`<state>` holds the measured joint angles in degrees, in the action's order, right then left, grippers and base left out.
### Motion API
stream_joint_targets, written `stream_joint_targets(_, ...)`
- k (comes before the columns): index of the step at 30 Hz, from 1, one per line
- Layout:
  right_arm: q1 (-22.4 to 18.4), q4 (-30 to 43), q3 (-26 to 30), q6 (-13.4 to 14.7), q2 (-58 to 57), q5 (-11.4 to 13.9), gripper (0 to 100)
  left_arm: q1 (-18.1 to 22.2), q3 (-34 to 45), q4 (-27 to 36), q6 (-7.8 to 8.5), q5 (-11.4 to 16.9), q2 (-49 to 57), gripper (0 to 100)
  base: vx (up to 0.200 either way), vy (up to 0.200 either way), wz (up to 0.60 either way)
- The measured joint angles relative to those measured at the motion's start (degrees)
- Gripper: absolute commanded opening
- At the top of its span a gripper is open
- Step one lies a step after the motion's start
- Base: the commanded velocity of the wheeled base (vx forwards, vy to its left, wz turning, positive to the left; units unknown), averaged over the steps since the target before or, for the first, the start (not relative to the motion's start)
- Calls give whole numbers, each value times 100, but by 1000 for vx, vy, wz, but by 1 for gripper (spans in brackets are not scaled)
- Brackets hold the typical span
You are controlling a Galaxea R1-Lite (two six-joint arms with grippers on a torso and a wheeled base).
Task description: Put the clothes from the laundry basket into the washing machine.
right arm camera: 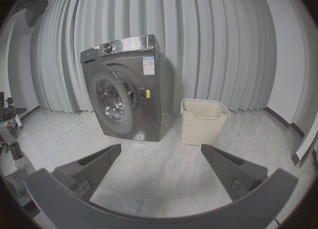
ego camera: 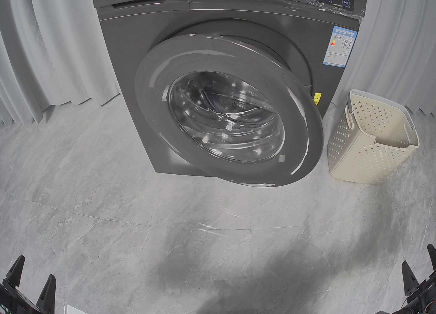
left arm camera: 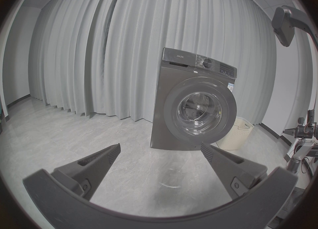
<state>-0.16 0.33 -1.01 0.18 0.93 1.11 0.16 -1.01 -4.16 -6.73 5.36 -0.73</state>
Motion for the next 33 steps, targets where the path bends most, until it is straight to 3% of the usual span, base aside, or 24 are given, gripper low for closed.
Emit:
stream_joint_targets(10,-5,2,0,-2,0,1,100,-2,0,-2,-35,-72,-1,100,0,0,0)
stream_joint_targets(12,-5,2,0,-2,0,0,100,2,0,2,-18,-291,-1,100,0,0,0)
stream_joint_targets(16,-2,2,0,-2,0,1,100,6,0,88,205,-1036,-1,100,0,0,0)
stream_joint_targets(18,-2,2,0,-7,0,4,100,6,0,167,294,-1143,-4,100,0,0,0)
stream_joint_targets(20,-6,2,0,-11,0,9,100,6,0,238,373,-1072,-4,100,0,0,0)
stream_joint_targets(25,-9,16,0,-16,0,9,100,5,0,397,518,-441,-4,100,0,0,0)
stream_joint_targets(33,-11,-232,-182,50,1,26,100,0,0,434,594,-395,-9,100,0,0,0)
